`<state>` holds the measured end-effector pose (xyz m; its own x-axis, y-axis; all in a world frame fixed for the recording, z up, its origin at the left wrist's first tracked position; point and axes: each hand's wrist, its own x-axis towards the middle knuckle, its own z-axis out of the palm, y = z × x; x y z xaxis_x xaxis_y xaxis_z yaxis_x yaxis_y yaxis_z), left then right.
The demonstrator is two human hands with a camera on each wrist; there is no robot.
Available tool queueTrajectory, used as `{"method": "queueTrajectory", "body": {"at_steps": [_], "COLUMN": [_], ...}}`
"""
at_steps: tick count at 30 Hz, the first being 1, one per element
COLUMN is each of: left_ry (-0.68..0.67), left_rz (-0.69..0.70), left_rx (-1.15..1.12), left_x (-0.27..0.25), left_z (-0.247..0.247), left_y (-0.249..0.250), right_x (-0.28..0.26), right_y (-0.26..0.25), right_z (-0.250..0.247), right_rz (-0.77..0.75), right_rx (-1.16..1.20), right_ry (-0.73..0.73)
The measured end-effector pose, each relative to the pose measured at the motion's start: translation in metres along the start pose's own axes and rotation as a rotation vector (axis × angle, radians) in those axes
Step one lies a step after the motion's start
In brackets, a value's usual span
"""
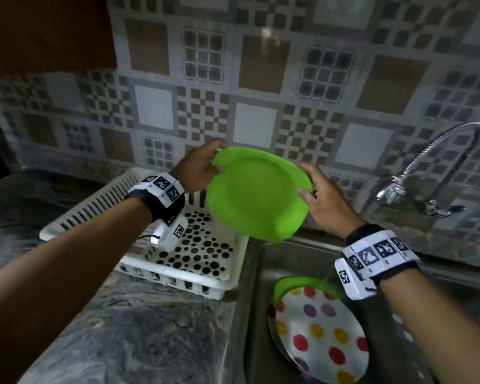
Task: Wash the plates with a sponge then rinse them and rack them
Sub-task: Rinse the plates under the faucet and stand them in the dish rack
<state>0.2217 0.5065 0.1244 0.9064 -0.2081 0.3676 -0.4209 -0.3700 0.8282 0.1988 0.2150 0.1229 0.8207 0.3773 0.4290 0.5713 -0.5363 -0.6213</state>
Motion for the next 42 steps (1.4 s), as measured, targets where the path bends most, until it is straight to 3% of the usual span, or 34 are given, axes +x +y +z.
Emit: {"method": "queueTrajectory", "body": {"at_steps": [3,6,8,10,11,15,22,26,30,35,42], "left_ry": [-0.006,0.096,0.154,0.298,0.351,0.412,0.300,0.274,0.219,0.144,0.247], "left_rz": [-0.013,-0.035,-0.030,-0.048,-0.065,-0.175,-0.320,-0.381,-0.485,-0.496,-0.401], "left_rx": [-0.268,-0.263,-0.015,0.348,0.425,0.480,0.394,0.445,0.577,0.556,0.423], "left_x": [-0.004,-0.008,-0.006,0.001,0.004,0.014,0.019,0.020,0.012,0.004,0.001], "left_z": [-0.061,-0.109,-0.133,-0.154,-0.163,-0.193,-0.207,-0.214,-0.222,-0.223,-0.210], "left_y": [-0.030,-0.058,-0.078,-0.098,-0.107,-0.151,-0.219,-0.229,-0.226,-0.222,-0.194], "right_x": [0.046,0.087,0.111,0.133,0.142,0.173,0.196,0.207,0.207,0.203,0.202], "right_y": [-0.024,-0.038,-0.043,-0.048,-0.051,-0.063,-0.033,-0.027,-0.032,-0.035,-0.035], "right_z": [0.049,0.093,0.122,0.150,0.163,0.203,0.255,0.266,0.268,0.266,0.258], "right_rz": [0.013,-0.018,-0.030,-0.055,-0.049,-0.008,0.101,0.046,0.009,0.079,0.186], "right_rx": [0.042,0.011,-0.044,-0.065,-0.068,-0.059,-0.114,-0.085,-0.110,-0.138,-0.094], "right_ry": [-0.006,-0.024,-0.039,-0.039,-0.046,-0.115,-0.184,-0.144,-0.202,-0.261,-0.241]}}
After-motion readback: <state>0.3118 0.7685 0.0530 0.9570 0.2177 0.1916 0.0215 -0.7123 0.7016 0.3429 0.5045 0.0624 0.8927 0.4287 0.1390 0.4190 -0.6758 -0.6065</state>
